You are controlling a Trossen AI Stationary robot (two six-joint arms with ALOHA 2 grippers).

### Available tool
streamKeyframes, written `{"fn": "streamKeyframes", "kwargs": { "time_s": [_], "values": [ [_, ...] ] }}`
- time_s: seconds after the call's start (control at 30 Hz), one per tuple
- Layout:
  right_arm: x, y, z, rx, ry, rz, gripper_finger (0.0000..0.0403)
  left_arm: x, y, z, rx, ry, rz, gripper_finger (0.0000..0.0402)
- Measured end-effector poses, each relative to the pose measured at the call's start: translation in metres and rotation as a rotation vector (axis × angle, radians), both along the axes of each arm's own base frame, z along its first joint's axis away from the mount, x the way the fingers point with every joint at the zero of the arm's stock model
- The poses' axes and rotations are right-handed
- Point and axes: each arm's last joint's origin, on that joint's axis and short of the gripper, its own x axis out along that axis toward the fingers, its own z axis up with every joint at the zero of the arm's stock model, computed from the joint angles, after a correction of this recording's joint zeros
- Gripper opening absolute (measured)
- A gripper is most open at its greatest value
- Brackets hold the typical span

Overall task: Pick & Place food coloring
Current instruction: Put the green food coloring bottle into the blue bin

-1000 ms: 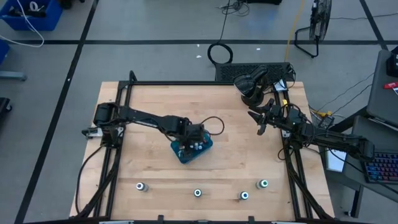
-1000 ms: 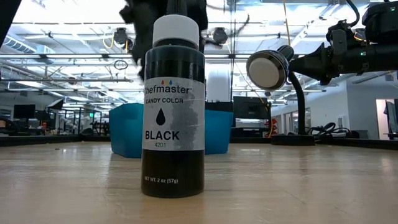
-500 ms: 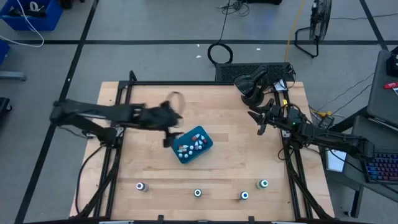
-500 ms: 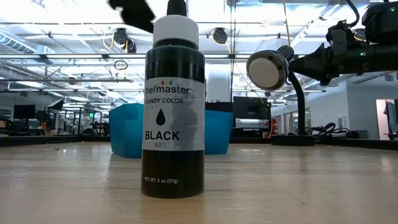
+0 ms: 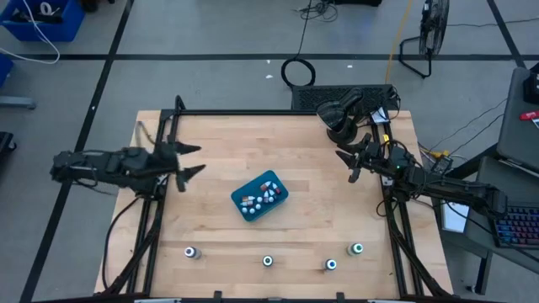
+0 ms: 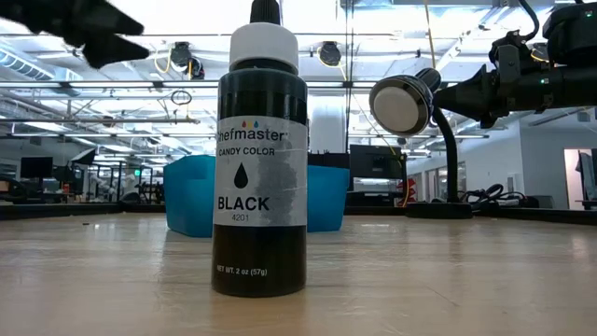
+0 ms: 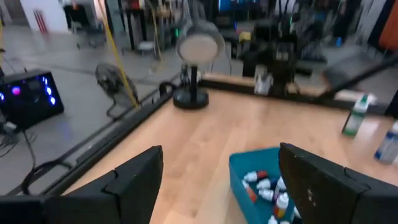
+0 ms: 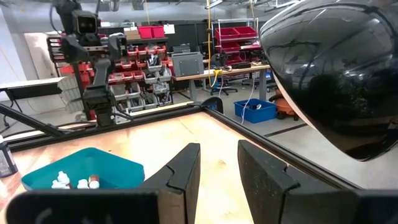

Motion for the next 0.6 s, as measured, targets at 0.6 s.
{"fn": "streamKeyframes", "kwargs": {
  "time_s": [0.6],
  "values": [
    [0.0, 0.0, 0.0, 0.0, 0.001, 0.001, 0.01, -0.034, 0.003, -0.027, -0.037, -0.139, -0.03, 0.0315]
  ]
}}
